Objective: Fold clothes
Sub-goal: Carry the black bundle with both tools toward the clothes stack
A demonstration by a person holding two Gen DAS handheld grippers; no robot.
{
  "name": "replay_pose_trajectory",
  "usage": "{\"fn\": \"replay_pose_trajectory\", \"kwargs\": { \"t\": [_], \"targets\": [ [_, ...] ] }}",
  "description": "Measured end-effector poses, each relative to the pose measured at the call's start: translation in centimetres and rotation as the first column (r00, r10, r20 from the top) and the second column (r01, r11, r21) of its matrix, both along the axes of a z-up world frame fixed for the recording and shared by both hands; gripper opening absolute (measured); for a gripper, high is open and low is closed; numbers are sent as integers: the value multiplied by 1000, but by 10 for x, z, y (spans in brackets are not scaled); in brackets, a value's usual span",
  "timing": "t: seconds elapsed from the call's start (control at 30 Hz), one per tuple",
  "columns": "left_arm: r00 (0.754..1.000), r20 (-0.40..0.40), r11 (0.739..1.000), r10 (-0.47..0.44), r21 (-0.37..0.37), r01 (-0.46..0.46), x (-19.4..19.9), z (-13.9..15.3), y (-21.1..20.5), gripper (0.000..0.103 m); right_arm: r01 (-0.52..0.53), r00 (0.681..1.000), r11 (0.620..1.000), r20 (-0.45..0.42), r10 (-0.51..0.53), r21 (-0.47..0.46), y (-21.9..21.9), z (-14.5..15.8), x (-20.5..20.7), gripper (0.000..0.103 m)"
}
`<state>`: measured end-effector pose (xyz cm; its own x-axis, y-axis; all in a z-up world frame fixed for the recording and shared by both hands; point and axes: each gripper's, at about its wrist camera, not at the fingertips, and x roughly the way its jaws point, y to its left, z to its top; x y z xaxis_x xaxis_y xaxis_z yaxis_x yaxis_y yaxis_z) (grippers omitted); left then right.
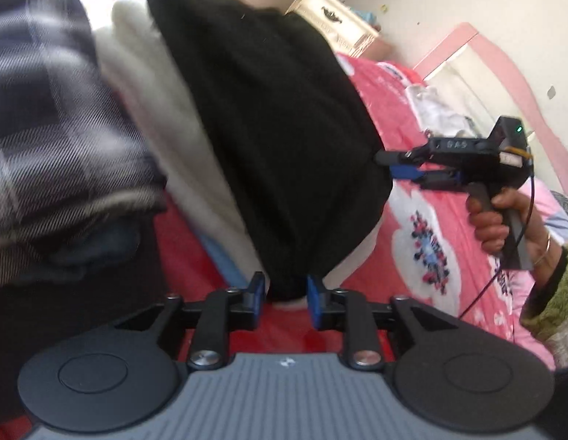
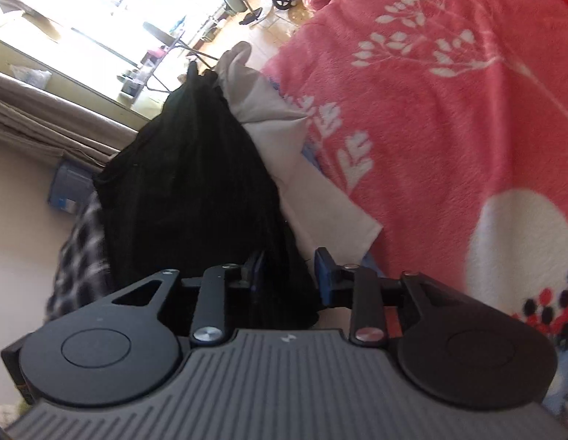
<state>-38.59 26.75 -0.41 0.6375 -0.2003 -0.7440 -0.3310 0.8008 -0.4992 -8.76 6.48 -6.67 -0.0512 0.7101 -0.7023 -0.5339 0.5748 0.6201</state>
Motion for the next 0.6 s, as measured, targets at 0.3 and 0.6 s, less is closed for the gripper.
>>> {"fn": "replay_pose_trajectory", "kwargs": {
  "t": [0.3,0.6],
  "targets": [
    [989,134,994,-54,102,41,-11,47,-2,41,-127,891,992,441,105,19,-20,65,-33,33],
    [997,21,995,-72,70,70,25,1,-12,36,-352,668,894,595,447,-276,15,13,-107,28]
  ]
}}
